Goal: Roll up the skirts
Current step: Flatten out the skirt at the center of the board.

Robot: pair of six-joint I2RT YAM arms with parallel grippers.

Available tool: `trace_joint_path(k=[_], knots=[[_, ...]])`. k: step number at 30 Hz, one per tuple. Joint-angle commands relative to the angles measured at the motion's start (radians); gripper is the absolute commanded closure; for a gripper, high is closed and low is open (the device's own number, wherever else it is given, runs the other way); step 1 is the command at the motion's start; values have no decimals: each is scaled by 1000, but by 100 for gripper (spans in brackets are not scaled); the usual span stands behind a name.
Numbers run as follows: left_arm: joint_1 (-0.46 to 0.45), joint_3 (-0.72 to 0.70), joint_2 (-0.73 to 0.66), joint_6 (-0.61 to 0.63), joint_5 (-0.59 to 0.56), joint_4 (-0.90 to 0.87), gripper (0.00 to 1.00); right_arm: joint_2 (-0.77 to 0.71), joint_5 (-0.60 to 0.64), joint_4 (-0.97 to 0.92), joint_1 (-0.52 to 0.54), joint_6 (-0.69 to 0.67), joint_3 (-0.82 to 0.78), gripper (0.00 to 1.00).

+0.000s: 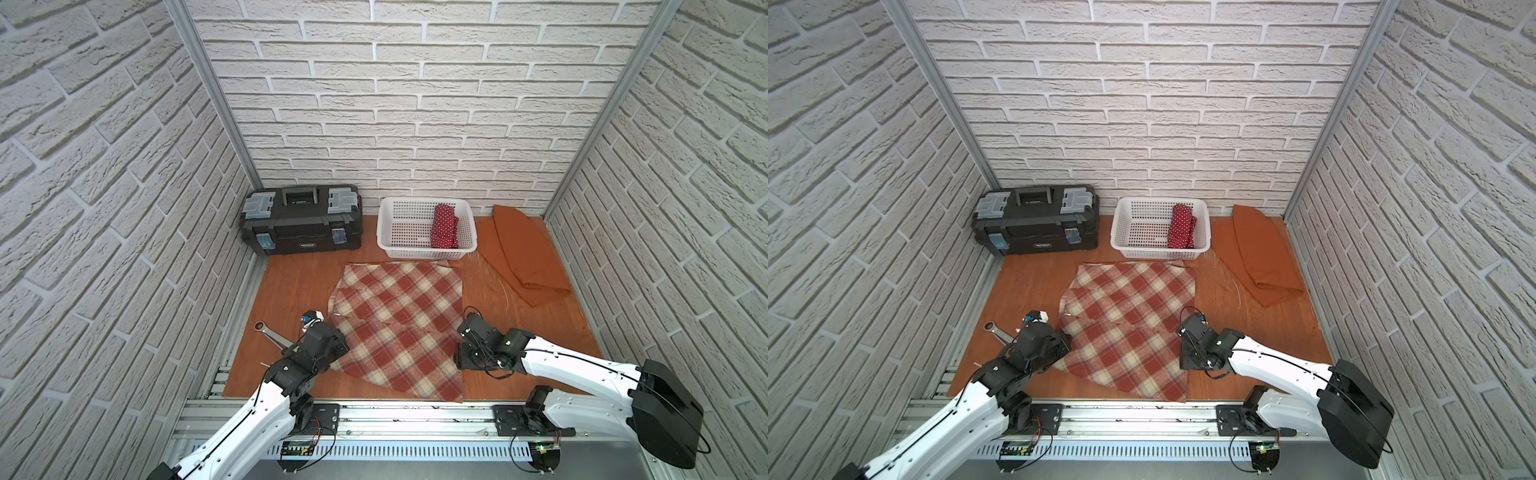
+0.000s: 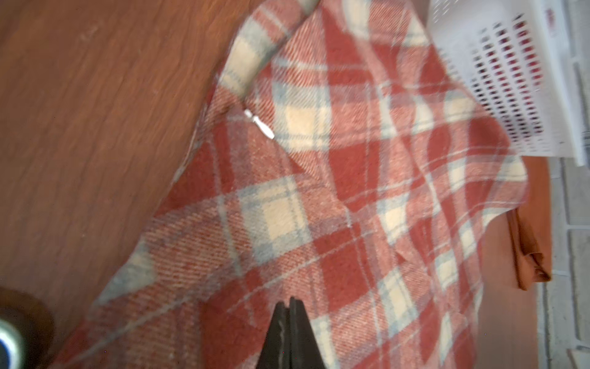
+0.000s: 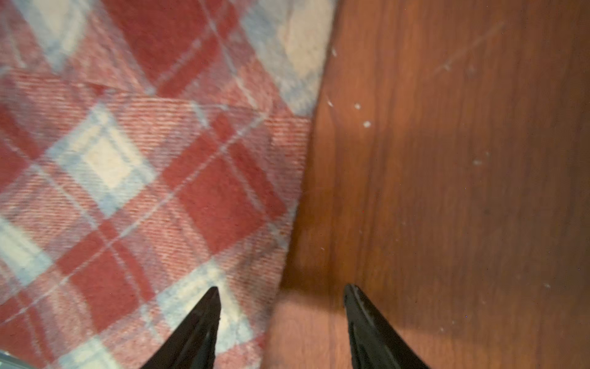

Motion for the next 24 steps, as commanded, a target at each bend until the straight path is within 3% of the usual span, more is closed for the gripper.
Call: trace_joint_path(k=[1, 3, 6, 8, 9, 10, 11, 15, 24], knots=[[-18, 32, 154, 12, 17, 89, 67, 14, -8, 75, 7, 33, -26, 39], [-24, 41, 244, 11, 35, 147, 58, 75, -38, 115, 5, 13, 7, 45], [-25, 37, 365, 10, 48, 250, 60, 188, -58, 120, 4, -26, 81, 64], [-25, 64, 449, 35, 60, 288, 75, 235, -69, 141, 4, -42, 108, 78], [-24, 80, 486, 47, 65, 297, 92, 249, -69, 147, 5, -45, 119, 84], [-25, 101, 524, 58, 72, 309, 100, 265, -64, 142, 1, -51, 134, 92], [-25, 116, 557, 67, 80, 328, 100, 282, -53, 129, -2, -62, 155, 98], [-25, 182, 664, 92, 98, 374, 100, 279, 24, 41, -30, -95, 213, 98], [-23, 452, 949, 184, 185, 454, 100, 99, 81, -51, -331, -183, 209, 98]])
